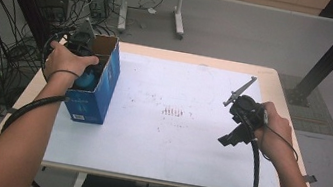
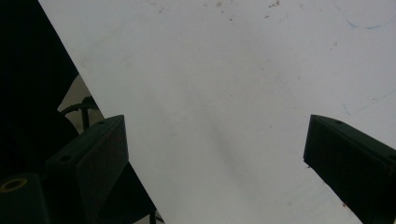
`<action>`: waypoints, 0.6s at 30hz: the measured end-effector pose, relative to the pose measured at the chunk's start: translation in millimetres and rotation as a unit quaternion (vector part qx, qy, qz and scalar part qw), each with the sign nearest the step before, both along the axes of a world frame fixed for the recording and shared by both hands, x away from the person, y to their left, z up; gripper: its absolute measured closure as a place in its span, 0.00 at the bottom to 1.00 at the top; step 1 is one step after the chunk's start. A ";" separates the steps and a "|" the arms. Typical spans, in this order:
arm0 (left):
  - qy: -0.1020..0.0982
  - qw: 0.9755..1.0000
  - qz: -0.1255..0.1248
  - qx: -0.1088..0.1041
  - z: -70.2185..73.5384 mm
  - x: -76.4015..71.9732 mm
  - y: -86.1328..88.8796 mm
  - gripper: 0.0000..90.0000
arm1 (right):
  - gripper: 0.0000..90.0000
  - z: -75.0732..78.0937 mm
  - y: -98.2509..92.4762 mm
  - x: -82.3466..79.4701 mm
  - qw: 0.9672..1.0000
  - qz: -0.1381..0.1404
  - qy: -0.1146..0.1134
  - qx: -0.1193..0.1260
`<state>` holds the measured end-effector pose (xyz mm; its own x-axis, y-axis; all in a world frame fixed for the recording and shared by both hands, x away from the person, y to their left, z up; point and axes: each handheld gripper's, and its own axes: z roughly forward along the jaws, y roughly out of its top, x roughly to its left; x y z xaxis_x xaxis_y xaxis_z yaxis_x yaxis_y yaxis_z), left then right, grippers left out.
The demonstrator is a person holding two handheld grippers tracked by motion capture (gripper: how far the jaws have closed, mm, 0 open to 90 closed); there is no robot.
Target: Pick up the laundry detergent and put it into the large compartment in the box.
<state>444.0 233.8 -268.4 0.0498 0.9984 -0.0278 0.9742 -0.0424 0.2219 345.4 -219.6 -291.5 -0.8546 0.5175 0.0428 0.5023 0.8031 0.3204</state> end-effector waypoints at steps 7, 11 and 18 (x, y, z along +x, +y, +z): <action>0.000 1.000 -0.002 0.002 -0.2 0.2 -0.5 0.42 | 0.07 -0.3 0.0 0.2 1.000 0.000 0.001 0.000; 0.000 1.000 -0.001 0.002 -0.2 -0.1 -0.7 0.42 | 0.07 0.3 0.0 -0.1 1.000 0.000 0.000 0.000; 0.000 1.000 -0.001 0.002 -0.3 -0.3 -0.8 0.42 | 0.07 0.4 0.0 -0.2 1.000 0.000 0.000 0.000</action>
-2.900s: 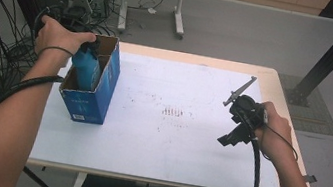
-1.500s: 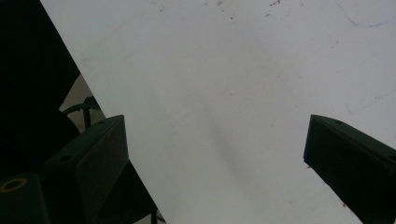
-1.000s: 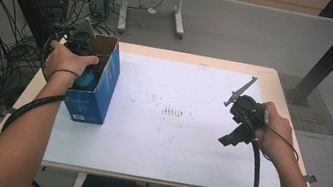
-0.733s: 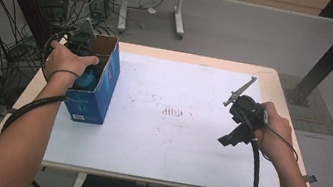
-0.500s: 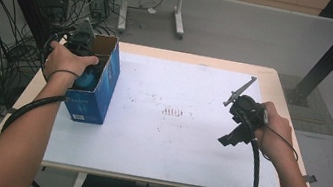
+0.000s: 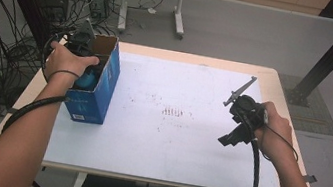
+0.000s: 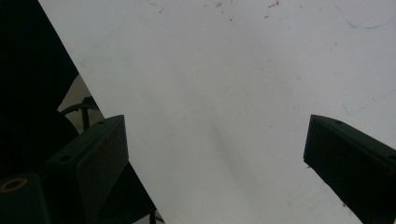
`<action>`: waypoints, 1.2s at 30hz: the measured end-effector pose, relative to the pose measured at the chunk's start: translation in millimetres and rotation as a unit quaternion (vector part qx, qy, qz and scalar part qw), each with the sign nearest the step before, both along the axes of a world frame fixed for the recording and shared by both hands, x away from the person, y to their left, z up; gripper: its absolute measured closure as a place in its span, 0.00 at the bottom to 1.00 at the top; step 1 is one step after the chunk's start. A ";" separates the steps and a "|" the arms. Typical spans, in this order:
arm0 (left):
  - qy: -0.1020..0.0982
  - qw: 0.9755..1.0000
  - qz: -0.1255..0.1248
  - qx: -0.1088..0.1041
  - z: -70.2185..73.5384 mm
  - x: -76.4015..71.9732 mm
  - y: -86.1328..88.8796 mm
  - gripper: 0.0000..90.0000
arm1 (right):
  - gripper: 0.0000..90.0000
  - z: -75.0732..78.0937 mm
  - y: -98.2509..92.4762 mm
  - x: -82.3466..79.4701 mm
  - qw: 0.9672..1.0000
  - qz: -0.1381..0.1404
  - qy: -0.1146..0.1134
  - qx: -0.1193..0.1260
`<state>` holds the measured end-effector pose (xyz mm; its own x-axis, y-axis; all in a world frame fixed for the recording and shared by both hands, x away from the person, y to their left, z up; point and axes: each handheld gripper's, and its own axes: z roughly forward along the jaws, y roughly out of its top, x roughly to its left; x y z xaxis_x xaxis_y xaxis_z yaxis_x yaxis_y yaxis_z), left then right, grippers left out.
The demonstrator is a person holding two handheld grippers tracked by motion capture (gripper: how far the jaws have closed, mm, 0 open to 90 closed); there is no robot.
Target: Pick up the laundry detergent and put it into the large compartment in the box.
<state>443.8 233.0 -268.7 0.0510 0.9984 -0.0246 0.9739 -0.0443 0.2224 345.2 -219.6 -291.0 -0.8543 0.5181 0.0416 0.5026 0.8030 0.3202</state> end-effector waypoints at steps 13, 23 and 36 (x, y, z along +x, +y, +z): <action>-0.001 1.000 0.000 0.000 -0.2 0.0 0.1 0.42 | 0.07 0.2 -0.3 -0.4 1.000 -0.001 -0.001 0.001; -0.002 1.000 0.001 -0.001 -0.4 -0.2 0.2 0.42 | 0.07 0.7 0.9 -0.3 1.000 0.000 -0.001 -0.002; -0.002 1.000 0.001 0.000 -0.3 -0.5 -0.1 0.42 | 0.07 1.2 0.8 -0.5 1.000 0.002 -0.003 -0.001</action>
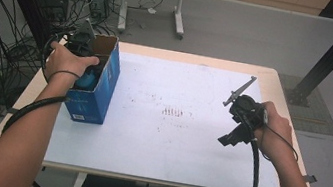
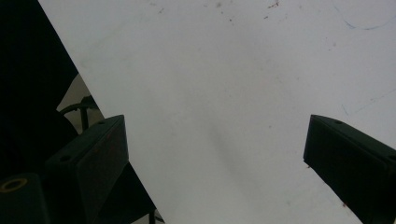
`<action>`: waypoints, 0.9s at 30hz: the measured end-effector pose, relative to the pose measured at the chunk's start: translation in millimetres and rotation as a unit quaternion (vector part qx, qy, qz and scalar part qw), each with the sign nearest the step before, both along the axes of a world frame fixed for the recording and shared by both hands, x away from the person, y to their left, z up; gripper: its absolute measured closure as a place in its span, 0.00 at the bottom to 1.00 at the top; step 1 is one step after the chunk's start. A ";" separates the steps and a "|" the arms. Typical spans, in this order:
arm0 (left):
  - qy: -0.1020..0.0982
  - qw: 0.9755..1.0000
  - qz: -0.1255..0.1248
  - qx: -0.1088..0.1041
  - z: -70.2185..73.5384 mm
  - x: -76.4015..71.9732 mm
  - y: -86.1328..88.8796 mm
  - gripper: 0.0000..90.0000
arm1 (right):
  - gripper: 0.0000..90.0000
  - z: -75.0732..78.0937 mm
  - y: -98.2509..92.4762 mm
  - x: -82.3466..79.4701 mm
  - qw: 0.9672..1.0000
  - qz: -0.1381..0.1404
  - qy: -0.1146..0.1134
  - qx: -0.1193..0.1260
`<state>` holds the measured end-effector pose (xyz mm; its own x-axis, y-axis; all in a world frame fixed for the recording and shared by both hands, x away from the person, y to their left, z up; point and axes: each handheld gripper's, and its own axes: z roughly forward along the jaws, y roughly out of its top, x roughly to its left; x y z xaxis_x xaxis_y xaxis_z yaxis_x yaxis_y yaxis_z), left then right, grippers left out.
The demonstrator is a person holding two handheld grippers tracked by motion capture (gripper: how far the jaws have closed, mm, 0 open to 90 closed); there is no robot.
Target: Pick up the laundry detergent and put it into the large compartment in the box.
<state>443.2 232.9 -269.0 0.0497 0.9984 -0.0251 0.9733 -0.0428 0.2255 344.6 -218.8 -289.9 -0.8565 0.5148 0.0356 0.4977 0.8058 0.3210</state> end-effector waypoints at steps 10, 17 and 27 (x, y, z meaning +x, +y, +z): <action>-0.002 1.000 0.001 -0.001 -0.3 -0.2 0.3 0.42 | 0.07 0.3 -0.4 -0.2 1.000 -0.003 0.000 0.001; -0.004 1.000 0.003 -0.002 -0.4 -0.5 0.4 0.42 | 0.07 -0.1 0.3 -0.3 1.000 -0.002 0.001 0.002; -0.003 1.000 0.001 0.001 -0.4 -0.2 -1.2 0.42 | 0.07 0.3 -0.6 -0.3 1.000 -0.003 0.000 0.001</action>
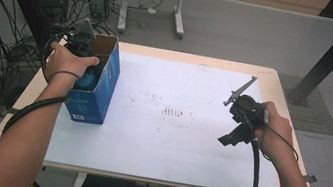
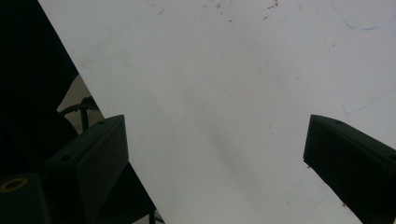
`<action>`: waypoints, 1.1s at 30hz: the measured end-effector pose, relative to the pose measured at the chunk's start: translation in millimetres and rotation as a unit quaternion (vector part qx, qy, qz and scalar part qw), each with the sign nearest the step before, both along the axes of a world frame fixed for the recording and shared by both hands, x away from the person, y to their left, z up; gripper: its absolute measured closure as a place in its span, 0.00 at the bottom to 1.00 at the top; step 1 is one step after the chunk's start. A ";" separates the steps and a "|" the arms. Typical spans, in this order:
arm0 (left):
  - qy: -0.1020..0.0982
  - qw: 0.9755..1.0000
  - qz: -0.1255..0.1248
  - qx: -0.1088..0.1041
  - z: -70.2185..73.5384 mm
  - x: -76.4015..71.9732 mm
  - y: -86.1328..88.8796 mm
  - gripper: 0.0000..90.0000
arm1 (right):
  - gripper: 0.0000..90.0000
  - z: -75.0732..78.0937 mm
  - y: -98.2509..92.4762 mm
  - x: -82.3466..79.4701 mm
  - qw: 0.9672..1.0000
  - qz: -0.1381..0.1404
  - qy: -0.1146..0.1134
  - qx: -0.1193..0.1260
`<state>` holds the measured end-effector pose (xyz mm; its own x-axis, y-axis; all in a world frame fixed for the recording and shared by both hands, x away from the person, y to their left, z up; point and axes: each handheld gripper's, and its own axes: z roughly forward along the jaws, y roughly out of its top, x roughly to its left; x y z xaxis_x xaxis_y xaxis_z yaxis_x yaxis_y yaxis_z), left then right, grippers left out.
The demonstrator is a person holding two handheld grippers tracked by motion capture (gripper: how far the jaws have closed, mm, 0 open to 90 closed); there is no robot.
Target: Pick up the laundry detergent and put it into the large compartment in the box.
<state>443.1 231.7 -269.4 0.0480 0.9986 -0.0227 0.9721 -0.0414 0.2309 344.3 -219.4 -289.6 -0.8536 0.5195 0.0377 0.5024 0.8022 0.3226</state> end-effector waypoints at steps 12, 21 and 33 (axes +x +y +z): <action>0.000 1.000 0.002 -0.001 -0.1 -0.2 0.1 0.42 | 0.07 0.0 -0.3 0.1 1.000 0.001 0.000 0.001; 0.000 1.000 0.002 -0.003 -0.2 0.4 1.2 0.42 | 0.07 -0.2 0.0 0.2 1.000 0.000 0.000 0.002; -0.002 1.000 0.006 -0.004 -0.5 0.1 1.6 0.42 | 0.07 -0.8 1.0 0.5 1.000 0.002 0.001 0.002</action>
<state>443.2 233.3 -269.9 0.0368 0.9989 -0.0298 0.9718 -0.0288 0.2342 344.8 -218.4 -290.4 -0.8559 0.5155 0.0410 0.4992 0.8030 0.3256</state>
